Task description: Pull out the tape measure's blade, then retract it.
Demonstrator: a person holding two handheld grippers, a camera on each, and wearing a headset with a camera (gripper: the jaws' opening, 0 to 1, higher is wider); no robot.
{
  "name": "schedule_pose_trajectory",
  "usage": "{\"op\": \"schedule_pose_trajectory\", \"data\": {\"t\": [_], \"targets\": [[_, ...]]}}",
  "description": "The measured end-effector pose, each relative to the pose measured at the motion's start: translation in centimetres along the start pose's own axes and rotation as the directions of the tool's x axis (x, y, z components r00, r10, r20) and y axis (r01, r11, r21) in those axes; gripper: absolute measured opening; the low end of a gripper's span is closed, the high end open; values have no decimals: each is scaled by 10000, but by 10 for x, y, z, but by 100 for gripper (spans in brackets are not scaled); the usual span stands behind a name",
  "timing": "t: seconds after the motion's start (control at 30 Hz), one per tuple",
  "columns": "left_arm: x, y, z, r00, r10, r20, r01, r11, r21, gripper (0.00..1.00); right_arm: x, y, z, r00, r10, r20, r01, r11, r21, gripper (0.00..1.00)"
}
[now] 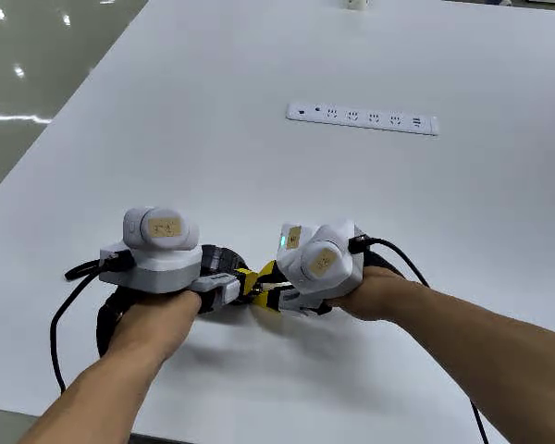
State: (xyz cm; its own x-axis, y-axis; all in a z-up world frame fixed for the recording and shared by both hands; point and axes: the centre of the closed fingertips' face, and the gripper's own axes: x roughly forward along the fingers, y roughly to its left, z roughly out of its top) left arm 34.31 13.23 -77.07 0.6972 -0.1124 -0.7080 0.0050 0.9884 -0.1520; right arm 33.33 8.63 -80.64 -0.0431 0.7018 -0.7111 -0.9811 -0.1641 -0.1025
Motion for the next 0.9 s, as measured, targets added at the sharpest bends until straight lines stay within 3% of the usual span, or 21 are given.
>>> {"op": "schedule_pose_trajectory", "data": {"t": [0.3,0.6,0.9], "targets": [[0,-1,0,9998,-90,-197,91,10000,41,58,0,0,0,9999,-41,-145,43,9999,102,13],[0,-1,0,9997,-28,-223,29,10000,18,59,-3,-3,-4,9995,-210,-238,221,9987,459,23],[-1,-1,0,9997,9,-262,-3,9998,204,60,-15,-4,-11,9983,-521,-276,539,9960,710,26]]}}
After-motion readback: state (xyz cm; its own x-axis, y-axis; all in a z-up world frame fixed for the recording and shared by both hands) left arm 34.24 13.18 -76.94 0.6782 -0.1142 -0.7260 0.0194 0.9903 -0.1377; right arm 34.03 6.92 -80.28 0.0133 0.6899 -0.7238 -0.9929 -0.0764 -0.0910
